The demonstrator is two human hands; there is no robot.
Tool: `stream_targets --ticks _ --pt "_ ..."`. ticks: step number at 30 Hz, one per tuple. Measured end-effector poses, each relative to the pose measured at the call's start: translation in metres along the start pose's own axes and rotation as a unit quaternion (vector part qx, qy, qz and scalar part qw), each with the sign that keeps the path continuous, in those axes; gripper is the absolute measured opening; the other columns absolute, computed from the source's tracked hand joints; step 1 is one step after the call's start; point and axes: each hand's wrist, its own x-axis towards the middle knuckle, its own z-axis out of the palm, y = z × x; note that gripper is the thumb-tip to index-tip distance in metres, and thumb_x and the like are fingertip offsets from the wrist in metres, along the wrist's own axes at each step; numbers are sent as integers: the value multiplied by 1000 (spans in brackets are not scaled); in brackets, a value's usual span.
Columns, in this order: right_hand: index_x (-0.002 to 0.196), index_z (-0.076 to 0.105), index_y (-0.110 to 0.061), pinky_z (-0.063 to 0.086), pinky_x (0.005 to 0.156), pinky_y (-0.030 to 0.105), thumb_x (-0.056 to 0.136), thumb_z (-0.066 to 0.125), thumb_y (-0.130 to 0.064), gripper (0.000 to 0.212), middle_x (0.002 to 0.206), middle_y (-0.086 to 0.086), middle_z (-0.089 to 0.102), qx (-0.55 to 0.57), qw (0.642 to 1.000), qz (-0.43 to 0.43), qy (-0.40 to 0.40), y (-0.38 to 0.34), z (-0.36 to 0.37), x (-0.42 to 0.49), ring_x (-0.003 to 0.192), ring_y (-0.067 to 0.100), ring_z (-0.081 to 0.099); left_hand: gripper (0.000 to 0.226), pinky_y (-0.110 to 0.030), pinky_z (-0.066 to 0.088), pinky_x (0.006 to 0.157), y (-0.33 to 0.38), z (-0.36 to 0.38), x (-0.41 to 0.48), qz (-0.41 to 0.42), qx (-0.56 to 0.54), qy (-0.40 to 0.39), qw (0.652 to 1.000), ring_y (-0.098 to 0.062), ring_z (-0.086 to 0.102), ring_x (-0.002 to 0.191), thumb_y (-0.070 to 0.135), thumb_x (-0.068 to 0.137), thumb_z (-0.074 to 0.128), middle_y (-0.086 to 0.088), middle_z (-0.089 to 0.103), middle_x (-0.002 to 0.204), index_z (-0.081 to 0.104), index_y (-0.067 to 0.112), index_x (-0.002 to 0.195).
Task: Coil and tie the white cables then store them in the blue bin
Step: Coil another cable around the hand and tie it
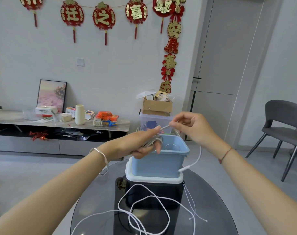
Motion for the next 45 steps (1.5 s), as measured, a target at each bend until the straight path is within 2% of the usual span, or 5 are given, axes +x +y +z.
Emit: stream_targets --ticks 12,25,31,38,45 --pt "106 66 -5 31 40 15 93 56 -10 17 60 -1 55 122 983 83 110 63 62 -40 41 3 39 47 -16 20 31 -38 29 18 80 -537 54 838 -6 28 21 43 91 42 8 27 27 49 16 53" --pt "94 59 -26 44 63 26 97 41 -18 20 64 -9 59 -118 987 93 -49 121 130 -125 59 8 53 38 -10 36 35 -137 54 19 31 -663 296 686 -3 37 29 47 96 43 11 44 42 63 16 86" --pt "92 63 -23 48 58 26 91 44 -39 25 78 -11 66 -303 942 -93 -109 116 142 -141 69 7 59 46 -12 39 40 -158 68 24 5 -504 390 770 -3 39 34 48 97 39 9 55 53 67 12 90" --pt "92 57 -25 44 58 21 93 43 -38 19 73 -10 65 -255 962 -58 -75 117 129 -146 66 10 57 53 -17 47 53 -168 96 23 -12 -261 337 904 -9 56 52 49 97 33 1 67 67 67 9 98" --pt "108 49 -21 48 66 33 97 41 -38 22 67 -10 63 -202 977 -10 -60 112 122 -144 67 10 61 72 -22 46 68 -182 102 20 26 -135 287 948 -10 59 66 52 97 25 -13 60 70 62 -9 94"
